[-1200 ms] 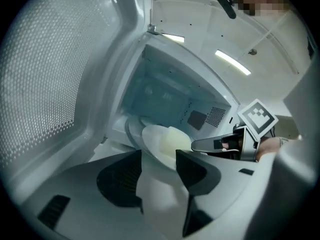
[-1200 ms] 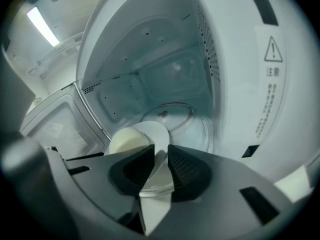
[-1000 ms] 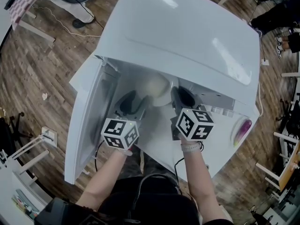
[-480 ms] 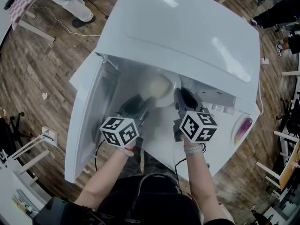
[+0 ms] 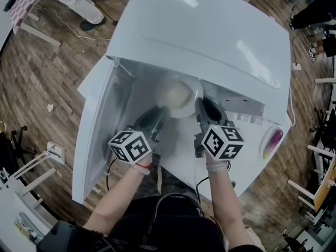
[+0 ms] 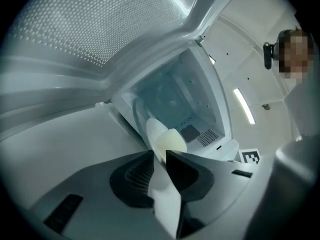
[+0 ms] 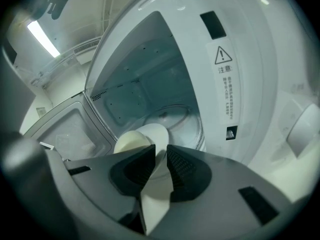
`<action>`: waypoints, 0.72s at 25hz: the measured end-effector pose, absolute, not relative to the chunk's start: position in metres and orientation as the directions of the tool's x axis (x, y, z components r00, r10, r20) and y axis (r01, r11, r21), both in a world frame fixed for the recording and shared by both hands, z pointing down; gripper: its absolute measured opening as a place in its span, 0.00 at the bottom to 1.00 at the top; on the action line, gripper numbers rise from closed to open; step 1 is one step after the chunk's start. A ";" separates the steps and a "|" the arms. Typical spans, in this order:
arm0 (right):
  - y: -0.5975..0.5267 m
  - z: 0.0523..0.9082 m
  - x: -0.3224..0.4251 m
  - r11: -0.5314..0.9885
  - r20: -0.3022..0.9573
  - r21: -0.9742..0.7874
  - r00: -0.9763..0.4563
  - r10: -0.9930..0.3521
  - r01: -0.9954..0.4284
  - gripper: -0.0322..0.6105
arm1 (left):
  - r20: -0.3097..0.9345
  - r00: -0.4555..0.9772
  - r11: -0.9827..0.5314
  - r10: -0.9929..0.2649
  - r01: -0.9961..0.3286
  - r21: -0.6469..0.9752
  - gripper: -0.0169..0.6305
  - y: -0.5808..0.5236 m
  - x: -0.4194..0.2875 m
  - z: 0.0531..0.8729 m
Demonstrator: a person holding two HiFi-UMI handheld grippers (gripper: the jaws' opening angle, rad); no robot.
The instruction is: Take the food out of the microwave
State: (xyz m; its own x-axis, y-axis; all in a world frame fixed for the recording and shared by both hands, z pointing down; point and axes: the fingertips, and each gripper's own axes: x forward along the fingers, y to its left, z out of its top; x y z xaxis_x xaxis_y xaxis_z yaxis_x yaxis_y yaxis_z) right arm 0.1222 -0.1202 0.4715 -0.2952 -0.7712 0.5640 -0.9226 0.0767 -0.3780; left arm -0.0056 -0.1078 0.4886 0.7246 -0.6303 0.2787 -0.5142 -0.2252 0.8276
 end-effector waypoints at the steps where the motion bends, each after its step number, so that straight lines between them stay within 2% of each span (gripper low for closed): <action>1: -0.120 0.471 0.122 0.077 0.560 -0.380 -0.295 -0.774 -0.922 0.18 | 0.275 0.727 -0.215 -0.630 -0.503 0.837 0.15 -0.107 -0.006 0.489; 7: -0.114 0.471 0.124 0.060 0.545 -0.405 -0.294 -0.785 -0.912 0.18 | 0.241 0.729 -0.157 -0.640 -0.432 0.888 0.12 -0.107 -0.006 0.486; 18: -0.106 0.472 0.125 0.058 0.505 -0.439 -0.299 -0.809 -0.897 0.18 | 0.259 0.733 -0.181 -0.629 -0.462 0.868 0.12 -0.098 -0.005 0.487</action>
State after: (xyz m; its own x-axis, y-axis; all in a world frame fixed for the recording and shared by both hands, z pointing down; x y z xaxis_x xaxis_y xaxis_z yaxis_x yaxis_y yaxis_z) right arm 0.1248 -0.1057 0.4718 -0.2992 -0.8094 0.5053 -0.8967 0.0575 -0.4388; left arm -0.0046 -0.0979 0.4871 0.7332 -0.6287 0.2591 -0.4618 -0.1808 0.8683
